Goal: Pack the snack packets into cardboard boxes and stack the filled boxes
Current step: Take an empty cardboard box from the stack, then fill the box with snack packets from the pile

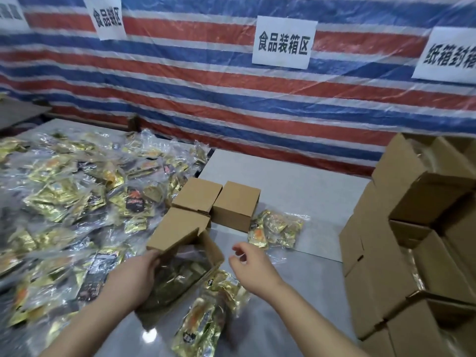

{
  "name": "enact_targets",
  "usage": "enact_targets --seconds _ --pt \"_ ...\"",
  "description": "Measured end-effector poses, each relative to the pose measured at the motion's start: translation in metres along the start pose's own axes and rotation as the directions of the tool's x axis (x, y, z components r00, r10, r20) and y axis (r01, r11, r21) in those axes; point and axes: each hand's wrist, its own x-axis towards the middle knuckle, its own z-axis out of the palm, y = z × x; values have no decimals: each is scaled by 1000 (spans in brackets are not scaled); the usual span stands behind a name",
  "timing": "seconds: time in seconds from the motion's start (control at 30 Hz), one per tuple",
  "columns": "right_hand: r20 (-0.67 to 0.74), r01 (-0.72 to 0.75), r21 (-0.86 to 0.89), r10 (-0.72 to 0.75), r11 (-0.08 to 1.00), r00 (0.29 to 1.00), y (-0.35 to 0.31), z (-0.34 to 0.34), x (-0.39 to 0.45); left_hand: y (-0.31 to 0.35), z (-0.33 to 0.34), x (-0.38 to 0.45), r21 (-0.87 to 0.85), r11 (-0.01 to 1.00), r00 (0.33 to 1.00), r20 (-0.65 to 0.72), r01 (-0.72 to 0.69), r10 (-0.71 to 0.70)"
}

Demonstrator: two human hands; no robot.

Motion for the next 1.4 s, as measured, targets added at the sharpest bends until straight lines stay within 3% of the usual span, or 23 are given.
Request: enact_targets --seconds 0.13,0.3,0.53,0.67,0.83,0.97,1.03,1.1,1.17,1.23,1.3,1.4 --pt "-23 -26 106 29 994 999 0 -7 -8 35 3 3 -112 986 993 -9 -122 122" --pt "-119 -56 64 63 996 991 18 -32 -16 86 22 2 -204 952 963 92 -230 253" --pt "-128 -220 -291 191 931 973 94 -56 -62 143 72 6 -244 878 819 323 -412 474" --pt "-109 -310 -335 290 890 951 140 -32 -95 157 109 -1 -203 851 743 419 -485 523" --pt "-66 -326 -223 319 919 945 167 -2 -113 147 146 -11 -179 874 749 456 -451 480" --pt "-94 -339 -241 326 909 941 165 4 -112 140 160 -14 -78 870 799 364 -486 479" --pt "-179 -300 -331 252 895 951 160 2 -111 140 167 -17 -3 860 821 297 -511 488" --pt "-207 -168 -374 95 912 974 150 0 -113 140 175 -22 29 863 838 258 -504 480" --pt "-50 -20 -374 1 927 999 139 3 -113 139 181 -26 40 871 849 250 -490 466" --pt "159 14 -422 59 907 985 132 11 -108 138 182 -26 26 874 850 248 -485 464" --pt "327 -43 -479 224 877 918 126 17 -96 138 181 -25 6 875 845 263 -485 466" --pt "507 -110 -514 405 851 761 126 28 -76 138 182 -28 95 838 816 311 -537 487"
